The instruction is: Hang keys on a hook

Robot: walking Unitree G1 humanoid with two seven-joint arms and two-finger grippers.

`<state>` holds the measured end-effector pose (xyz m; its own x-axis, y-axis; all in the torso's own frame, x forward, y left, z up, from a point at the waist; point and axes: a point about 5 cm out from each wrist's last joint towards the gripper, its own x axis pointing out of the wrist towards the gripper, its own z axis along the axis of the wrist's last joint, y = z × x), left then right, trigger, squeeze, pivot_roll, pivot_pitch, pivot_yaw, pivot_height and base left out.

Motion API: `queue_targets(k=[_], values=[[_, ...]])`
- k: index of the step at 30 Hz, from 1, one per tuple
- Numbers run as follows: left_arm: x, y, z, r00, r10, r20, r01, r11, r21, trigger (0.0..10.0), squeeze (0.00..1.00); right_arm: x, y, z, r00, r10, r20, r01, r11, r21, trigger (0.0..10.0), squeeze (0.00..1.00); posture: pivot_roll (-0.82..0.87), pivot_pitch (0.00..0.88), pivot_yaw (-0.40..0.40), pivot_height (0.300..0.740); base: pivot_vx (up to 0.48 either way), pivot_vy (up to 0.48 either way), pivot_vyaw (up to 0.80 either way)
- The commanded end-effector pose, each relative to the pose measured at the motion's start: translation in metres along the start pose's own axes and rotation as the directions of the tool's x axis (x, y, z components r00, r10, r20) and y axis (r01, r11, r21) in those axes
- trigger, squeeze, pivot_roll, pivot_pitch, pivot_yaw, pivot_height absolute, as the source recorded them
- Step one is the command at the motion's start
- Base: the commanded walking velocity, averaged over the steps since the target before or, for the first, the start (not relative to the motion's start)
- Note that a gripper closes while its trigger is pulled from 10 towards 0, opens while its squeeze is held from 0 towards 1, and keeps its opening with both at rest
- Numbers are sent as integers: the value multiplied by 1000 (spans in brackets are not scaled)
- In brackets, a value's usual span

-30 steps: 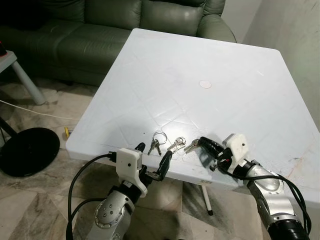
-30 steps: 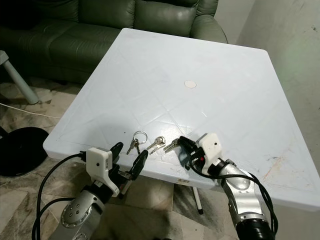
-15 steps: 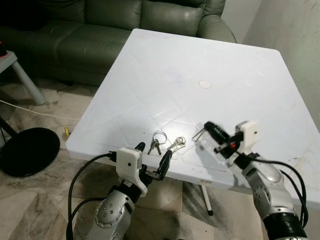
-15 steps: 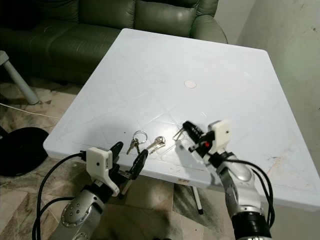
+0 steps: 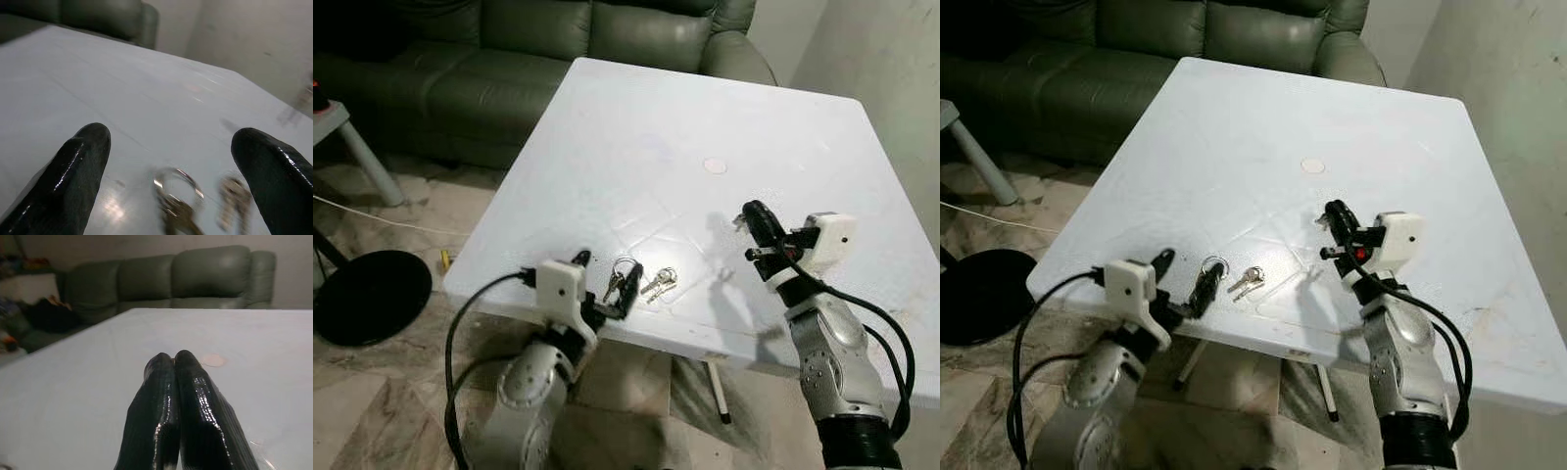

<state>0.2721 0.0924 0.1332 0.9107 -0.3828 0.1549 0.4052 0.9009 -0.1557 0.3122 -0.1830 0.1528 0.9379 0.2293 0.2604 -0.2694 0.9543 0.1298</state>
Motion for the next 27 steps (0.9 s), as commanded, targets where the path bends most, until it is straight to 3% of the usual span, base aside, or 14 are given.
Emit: queue_targets(k=[1, 4, 7, 15, 18, 21, 27], values=[[5, 9, 5, 999, 31, 28, -31, 1000, 6, 10000, 0, -2, 4, 5, 1000, -4, 20, 5, 998, -56, 10000, 0, 54, 76, -84, 740, 0, 0, 0], [15, 24, 14, 996, 58, 67, -57, 998, -13, 10000, 0, -7, 12, 3, 999, -46, 14, 47, 996, -71, 10000, 0, 44, 53, -67, 740, 0, 0, 0], [18, 29, 14, 996, 62, 65, -61, 998, -25, 10000, 0, -12, 17, 0, 998, -64, 15, 65, 994, -84, 10000, 0, 40, 45, -62, 740, 0, 0, 0], [19, 33, -3, 996, 82, 22, -81, 996, -40, 10000, 0, -30, 25, -20, 992, -126, -28, 121, 984, -127, 10000, 0, 37, 9, -48, 740, 0, 0, 0], [18, 38, -17, 995, 102, -13, -103, 993, -57, 10000, 0, -40, 27, -39, 987, -137, -82, 121, 978, -172, 10000, 0, 36, 0, -43, 740, 0, 0, 0], [19, 39, -21, 994, 105, -22, -106, 992, -67, 10000, 0, -41, 26, -48, 984, -137, -110, 110, 970, -218, 10000, 0, 37, 0, -40, 740, 0, 0, 0], [25, 46, -15, 994, 108, -4, -108, 993, -50, 10000, 0, -36, 26, -47, 983, -145, -117, 117, 969, -216, 10000, 0, 40, 0, -42, 740, 0, 0, 0]])
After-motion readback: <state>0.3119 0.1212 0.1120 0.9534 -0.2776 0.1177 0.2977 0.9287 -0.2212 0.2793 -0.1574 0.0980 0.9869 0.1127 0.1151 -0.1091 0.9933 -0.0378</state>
